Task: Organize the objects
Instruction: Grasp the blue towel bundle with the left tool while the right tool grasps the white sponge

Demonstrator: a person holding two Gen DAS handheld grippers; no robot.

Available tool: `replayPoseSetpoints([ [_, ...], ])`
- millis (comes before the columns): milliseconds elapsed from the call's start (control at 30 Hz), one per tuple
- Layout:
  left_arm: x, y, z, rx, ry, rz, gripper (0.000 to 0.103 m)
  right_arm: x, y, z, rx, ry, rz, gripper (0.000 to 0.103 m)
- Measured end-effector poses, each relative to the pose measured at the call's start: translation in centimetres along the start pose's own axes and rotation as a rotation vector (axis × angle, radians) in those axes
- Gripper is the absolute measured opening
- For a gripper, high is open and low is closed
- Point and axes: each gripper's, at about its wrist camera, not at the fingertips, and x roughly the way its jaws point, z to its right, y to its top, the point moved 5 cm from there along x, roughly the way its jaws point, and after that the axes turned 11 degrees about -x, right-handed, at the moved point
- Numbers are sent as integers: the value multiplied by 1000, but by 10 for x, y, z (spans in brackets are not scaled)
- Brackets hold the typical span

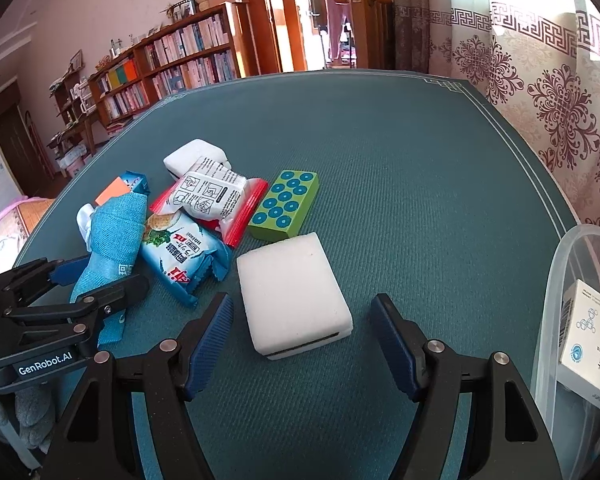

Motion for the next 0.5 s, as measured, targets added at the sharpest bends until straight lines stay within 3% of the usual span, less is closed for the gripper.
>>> replayPoseSetpoints([
  [167, 0, -1, 0, -8, 3, 3, 62, -1, -1, 0, -4, -2, 6, 50],
  [367, -2, -3, 1, -4, 1, -1, 50, -3, -1, 2, 5, 7, 19, 48],
  [433, -3, -3, 3, -5, -13, -9, 40, -7, -1, 1, 6, 4, 30, 48],
  [500, -5, -5, 6, -1, -21, -14, 39, -11, -2, -1, 11, 8, 39, 48],
])
